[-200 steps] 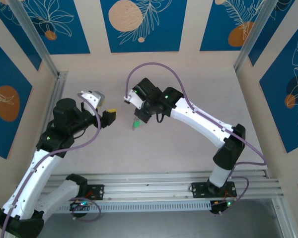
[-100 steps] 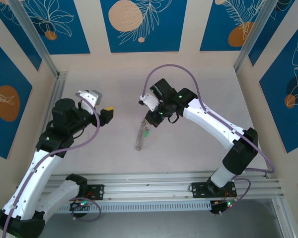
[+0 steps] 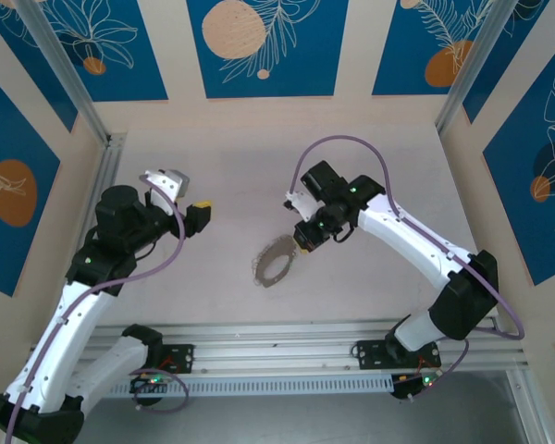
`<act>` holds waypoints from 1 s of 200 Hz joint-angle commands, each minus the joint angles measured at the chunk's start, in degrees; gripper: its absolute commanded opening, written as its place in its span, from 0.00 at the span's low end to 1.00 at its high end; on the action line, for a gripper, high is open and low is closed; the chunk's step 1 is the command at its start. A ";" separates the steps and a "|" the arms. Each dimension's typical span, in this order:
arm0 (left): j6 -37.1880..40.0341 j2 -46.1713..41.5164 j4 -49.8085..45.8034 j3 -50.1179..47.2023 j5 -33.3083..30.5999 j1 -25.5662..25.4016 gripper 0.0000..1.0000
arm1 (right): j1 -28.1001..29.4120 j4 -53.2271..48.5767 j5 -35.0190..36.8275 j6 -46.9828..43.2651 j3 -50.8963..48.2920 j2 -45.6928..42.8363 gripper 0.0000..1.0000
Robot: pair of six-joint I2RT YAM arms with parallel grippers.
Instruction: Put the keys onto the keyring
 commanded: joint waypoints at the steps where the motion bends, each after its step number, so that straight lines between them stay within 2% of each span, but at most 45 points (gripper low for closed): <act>1: -1.09 -1.04 1.75 -0.53 1.42 0.92 0.69 | -0.22 4.03 -5.20 3.99 -2.34 -0.41 0.00; 51: -2.06 -1.04 1.87 -0.51 2.31 0.99 0.70 | -0.32 12.47 -11.37 5.87 -4.37 4.09 0.00; 78: -4.25 -0.24 1.77 0.02 2.88 1.25 0.84 | 0.10 18.56 -16.37 6.94 -1.16 8.49 0.00; 118: -4.15 1.50 0.17 0.92 2.48 1.62 0.86 | 0.18 19.19 -18.49 5.23 4.92 15.85 0.00; 159: -4.58 3.02 1.59 0.48 4.57 2.19 0.86 | -3.81 20.81 -15.71 5.80 -6.04 11.77 0.00; 200: -4.90 3.28 1.97 0.38 5.53 2.96 0.86 | -7.92 25.46 -16.06 8.06 -14.76 10.72 0.00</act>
